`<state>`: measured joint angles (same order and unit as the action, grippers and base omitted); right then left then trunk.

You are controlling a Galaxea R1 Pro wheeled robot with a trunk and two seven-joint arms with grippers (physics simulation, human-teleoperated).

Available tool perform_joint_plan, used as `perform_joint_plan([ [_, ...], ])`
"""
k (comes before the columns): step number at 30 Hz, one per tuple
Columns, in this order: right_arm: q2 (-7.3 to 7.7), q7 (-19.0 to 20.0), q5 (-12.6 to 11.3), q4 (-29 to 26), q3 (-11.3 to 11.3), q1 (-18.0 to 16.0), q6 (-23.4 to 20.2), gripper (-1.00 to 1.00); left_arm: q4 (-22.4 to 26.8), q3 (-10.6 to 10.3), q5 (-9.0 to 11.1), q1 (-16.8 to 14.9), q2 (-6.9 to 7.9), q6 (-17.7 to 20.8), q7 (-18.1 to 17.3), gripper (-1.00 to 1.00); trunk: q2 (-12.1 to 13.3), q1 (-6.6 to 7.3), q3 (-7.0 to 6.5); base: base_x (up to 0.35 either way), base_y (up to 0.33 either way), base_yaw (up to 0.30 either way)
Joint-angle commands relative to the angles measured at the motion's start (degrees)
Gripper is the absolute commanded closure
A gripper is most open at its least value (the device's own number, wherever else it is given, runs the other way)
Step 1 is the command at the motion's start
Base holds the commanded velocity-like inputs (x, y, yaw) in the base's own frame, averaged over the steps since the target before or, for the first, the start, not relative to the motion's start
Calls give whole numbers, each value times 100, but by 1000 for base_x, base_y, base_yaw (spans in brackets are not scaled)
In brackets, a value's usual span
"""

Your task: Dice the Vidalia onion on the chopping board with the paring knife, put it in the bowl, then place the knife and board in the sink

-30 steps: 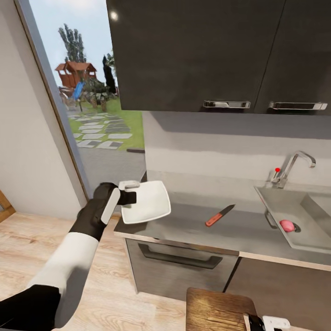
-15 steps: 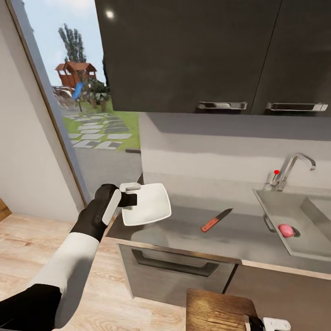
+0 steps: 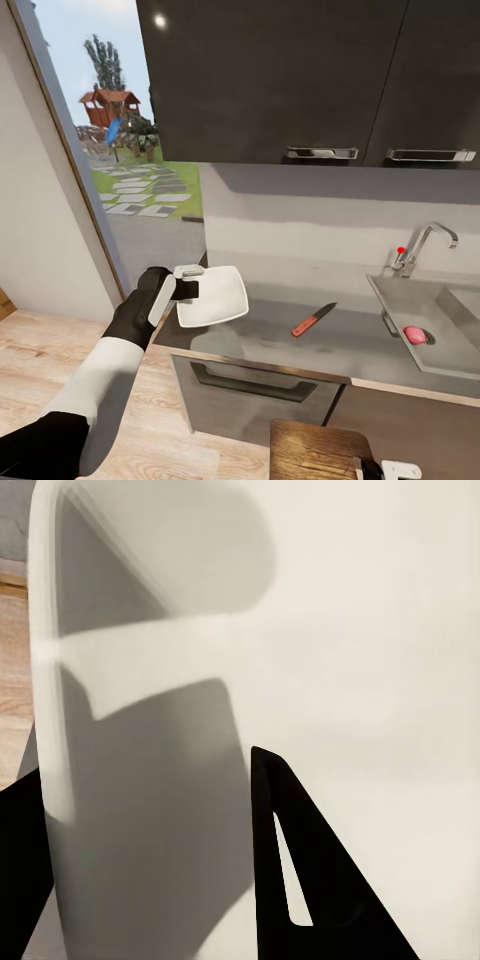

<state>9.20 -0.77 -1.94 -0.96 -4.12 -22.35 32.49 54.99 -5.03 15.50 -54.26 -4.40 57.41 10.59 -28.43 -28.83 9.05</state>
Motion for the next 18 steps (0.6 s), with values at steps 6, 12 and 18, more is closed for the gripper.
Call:
perform_joint_plan([
  [6,-8,16,-2,6,-36,-3,20,100,3,-7,65,-5,1,16,58,100,-10,-3,11,0,0,0],
  [12,-14,13,-2,6,-36,0,17,100,3,-7,67,-5,8,16,58,100,-10,-3,11,0,0,0],
  [18,-22,11,-4,5,-36,-1,-5,100,3,-7,63,-5,13,16,51,100,-10,-3,11,0,0,0],
])
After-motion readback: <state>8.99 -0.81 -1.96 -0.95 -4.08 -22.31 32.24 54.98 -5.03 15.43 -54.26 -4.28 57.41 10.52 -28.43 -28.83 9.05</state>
